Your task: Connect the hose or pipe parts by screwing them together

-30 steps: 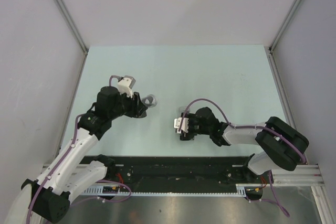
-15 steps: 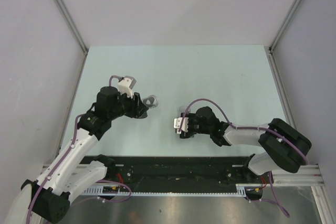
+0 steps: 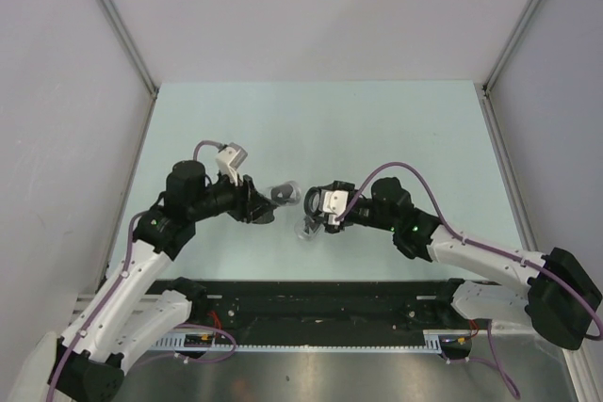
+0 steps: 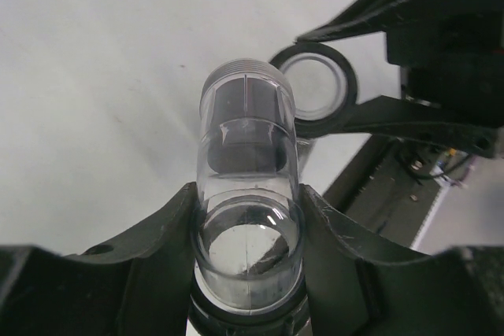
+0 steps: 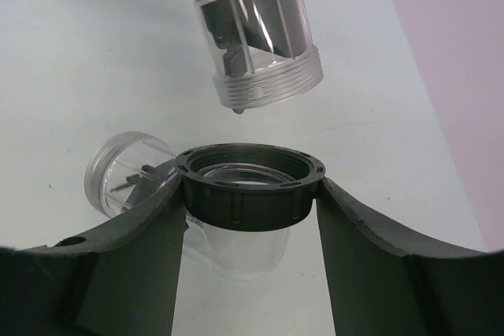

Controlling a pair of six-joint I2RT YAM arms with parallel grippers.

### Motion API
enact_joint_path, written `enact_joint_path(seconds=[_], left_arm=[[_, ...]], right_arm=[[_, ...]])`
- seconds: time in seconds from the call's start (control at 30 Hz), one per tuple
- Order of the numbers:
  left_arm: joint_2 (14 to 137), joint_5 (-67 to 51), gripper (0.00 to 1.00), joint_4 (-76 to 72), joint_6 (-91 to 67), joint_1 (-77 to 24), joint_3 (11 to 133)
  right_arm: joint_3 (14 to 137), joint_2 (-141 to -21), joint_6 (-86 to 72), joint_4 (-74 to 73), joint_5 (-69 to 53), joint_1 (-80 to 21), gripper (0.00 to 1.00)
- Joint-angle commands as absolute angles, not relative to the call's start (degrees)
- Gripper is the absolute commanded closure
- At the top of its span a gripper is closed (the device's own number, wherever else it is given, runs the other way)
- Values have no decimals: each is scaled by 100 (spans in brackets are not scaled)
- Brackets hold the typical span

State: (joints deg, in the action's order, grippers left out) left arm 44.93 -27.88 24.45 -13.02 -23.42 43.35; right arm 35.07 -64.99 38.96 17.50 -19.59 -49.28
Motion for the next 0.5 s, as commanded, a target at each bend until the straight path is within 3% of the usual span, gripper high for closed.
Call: enact_joint_path(seconds=[0.0, 0.47], left_arm=[[4263, -3761, 100, 2083, -1512, -2312, 4307], [4087, -4719, 100, 2057, -1802, -2312, 4394]], right_arm=[[3674, -6293, 3525, 1573, -1978, -4975, 62], [3665, -5652, 3059, 1257, -1810, -5203, 62]])
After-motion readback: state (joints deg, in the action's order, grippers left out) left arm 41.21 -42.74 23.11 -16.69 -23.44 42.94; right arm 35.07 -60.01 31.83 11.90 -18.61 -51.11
